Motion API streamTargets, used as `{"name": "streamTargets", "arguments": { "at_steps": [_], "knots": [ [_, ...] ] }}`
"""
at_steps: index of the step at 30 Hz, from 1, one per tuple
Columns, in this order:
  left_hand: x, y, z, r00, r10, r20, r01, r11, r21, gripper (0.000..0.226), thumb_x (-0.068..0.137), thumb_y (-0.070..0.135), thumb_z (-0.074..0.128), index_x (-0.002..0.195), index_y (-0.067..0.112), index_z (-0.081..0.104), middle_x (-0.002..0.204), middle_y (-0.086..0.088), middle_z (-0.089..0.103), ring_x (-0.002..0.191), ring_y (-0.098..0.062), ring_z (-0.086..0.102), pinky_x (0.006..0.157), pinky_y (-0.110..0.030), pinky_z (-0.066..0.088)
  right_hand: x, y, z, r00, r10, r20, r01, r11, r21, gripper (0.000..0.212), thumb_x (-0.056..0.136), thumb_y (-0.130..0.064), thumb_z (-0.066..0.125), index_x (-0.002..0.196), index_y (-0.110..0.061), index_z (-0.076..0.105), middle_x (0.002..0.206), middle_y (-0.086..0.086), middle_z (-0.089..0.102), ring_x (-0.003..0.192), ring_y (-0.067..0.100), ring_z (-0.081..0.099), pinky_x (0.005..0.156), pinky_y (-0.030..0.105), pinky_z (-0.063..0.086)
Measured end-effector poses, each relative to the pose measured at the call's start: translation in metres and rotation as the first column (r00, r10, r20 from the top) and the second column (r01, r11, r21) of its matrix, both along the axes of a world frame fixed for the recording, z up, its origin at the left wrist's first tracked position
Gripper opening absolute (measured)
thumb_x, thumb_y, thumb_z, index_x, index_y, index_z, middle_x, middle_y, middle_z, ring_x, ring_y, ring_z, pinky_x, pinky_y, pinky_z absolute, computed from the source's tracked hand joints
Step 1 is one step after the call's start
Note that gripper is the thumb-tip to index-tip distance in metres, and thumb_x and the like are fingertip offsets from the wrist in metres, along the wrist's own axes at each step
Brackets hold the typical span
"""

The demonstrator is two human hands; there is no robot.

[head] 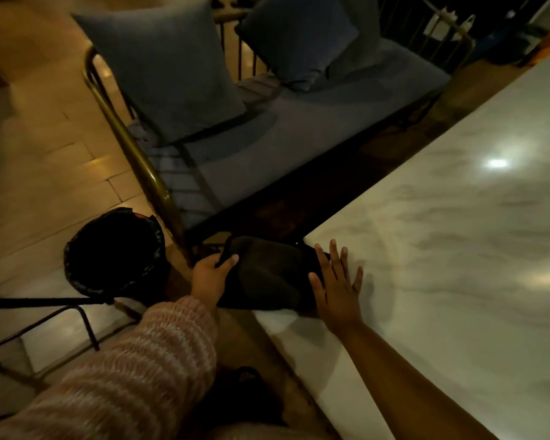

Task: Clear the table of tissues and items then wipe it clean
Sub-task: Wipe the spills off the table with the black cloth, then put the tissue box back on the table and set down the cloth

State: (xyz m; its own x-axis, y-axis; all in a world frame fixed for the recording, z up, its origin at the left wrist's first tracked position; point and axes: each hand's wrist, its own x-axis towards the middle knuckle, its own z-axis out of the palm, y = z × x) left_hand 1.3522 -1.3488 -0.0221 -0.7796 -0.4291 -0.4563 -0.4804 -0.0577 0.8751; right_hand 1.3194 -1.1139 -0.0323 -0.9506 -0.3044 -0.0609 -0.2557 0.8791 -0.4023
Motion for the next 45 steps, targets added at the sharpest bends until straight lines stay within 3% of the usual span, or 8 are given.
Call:
{"name": "streamTargets", "arguments": {
  "at_steps": [3,8,15,22,28,35,41,45],
  "knots": [
    [0.013,-0.019,0.018,0.986,0.163,-0.021,-0.16,0.981,0.111,0.015,0.09,0.02,0.06,0.1,0.009,0.063,0.092,0.0,0.063,0.083,-0.014,0.059,0.079,-0.028,0.045,-0.005,-0.023,0.003,0.996,0.086,0.002,-0.086,0.995,-0.052,0.071,0.082,-0.072,-0.01,0.144,-0.04,-0.005,0.154,-0.013,-0.016,0.14,0.005,-0.024,0.111,0.04,-0.021],
    [0.036,-0.047,0.046,0.939,0.317,-0.133,-0.302,0.946,0.119,0.008,0.088,0.017,0.063,0.085,0.013,0.068,0.087,-0.004,0.07,0.083,-0.019,0.067,0.068,-0.024,0.054,-0.017,-0.079,0.007,0.966,0.26,0.004,-0.256,0.952,-0.166,0.073,0.079,-0.075,-0.01,0.143,-0.04,-0.005,0.152,-0.017,-0.017,0.138,0.0,-0.025,0.111,0.039,-0.018],
    [0.093,-0.109,0.082,0.813,0.533,-0.236,-0.53,0.844,0.082,0.018,0.086,0.018,0.065,0.086,0.0,0.067,0.086,-0.018,0.068,0.088,-0.037,0.065,0.081,-0.046,0.054,-0.019,-0.182,0.015,0.878,0.478,-0.002,-0.451,0.827,-0.336,0.067,0.083,-0.073,-0.001,0.143,-0.043,0.001,0.153,-0.021,-0.006,0.141,-0.001,-0.015,0.112,0.042,-0.014],
    [0.168,-0.187,0.099,0.561,0.783,-0.268,-0.795,0.6,0.09,0.01,0.088,0.017,0.063,0.094,0.009,0.066,0.081,0.0,0.069,0.077,-0.015,0.069,0.061,-0.024,0.055,0.021,-0.314,0.025,0.723,0.691,0.0,-0.635,0.665,-0.393,0.078,0.073,-0.082,-0.008,0.14,-0.045,0.003,0.151,-0.022,-0.006,0.139,-0.003,-0.012,0.113,0.043,-0.011],
    [0.245,-0.256,0.11,0.338,0.896,-0.289,-0.911,0.388,0.139,0.025,0.087,0.024,0.065,0.104,0.005,0.068,0.101,-0.014,0.07,0.098,-0.027,0.066,0.089,-0.042,0.053,0.081,-0.421,0.033,0.495,0.868,0.039,-0.802,0.474,-0.363,0.074,0.072,-0.081,-0.003,0.138,-0.048,-0.003,0.151,-0.022,-0.011,0.137,-0.003,-0.019,0.111,0.041,-0.016],
    [0.325,-0.286,0.105,0.172,0.94,-0.295,-0.971,0.212,0.108,0.014,0.083,0.024,0.069,0.092,0.014,0.071,0.097,-0.012,0.072,0.094,-0.027,0.067,0.085,-0.042,0.054,0.134,-0.491,0.033,0.337,0.942,-0.002,-0.881,0.314,-0.354,0.069,0.077,-0.077,-0.001,0.14,-0.048,-0.001,0.151,-0.02,-0.014,0.139,0.003,-0.021,0.112,0.046,-0.012],
    [0.374,-0.297,0.065,0.113,0.992,-0.062,-0.983,0.102,-0.153,0.029,0.087,0.027,0.063,0.091,-0.001,0.057,0.089,-0.018,0.058,0.09,-0.027,0.057,0.078,-0.037,0.046,0.141,-0.514,0.027,0.242,0.97,0.028,-0.922,0.239,-0.303,0.077,0.07,-0.083,-0.012,0.14,-0.049,-0.007,0.15,-0.021,-0.019,0.137,0.002,-0.025,0.111,0.045,-0.015],
    [0.377,-0.296,0.042,0.055,0.987,0.15,-0.889,0.117,-0.444,0.075,0.084,0.039,0.065,0.138,-0.003,0.032,0.14,-0.022,0.04,0.129,-0.036,0.039,0.106,-0.045,0.034,0.138,-0.524,0.022,0.222,0.974,0.051,-0.932,0.227,-0.281,0.077,0.071,-0.083,-0.012,0.139,-0.05,-0.006,0.155,-0.016,-0.014,0.138,0.002,-0.024,0.113,0.046,-0.013]
  ]
}}
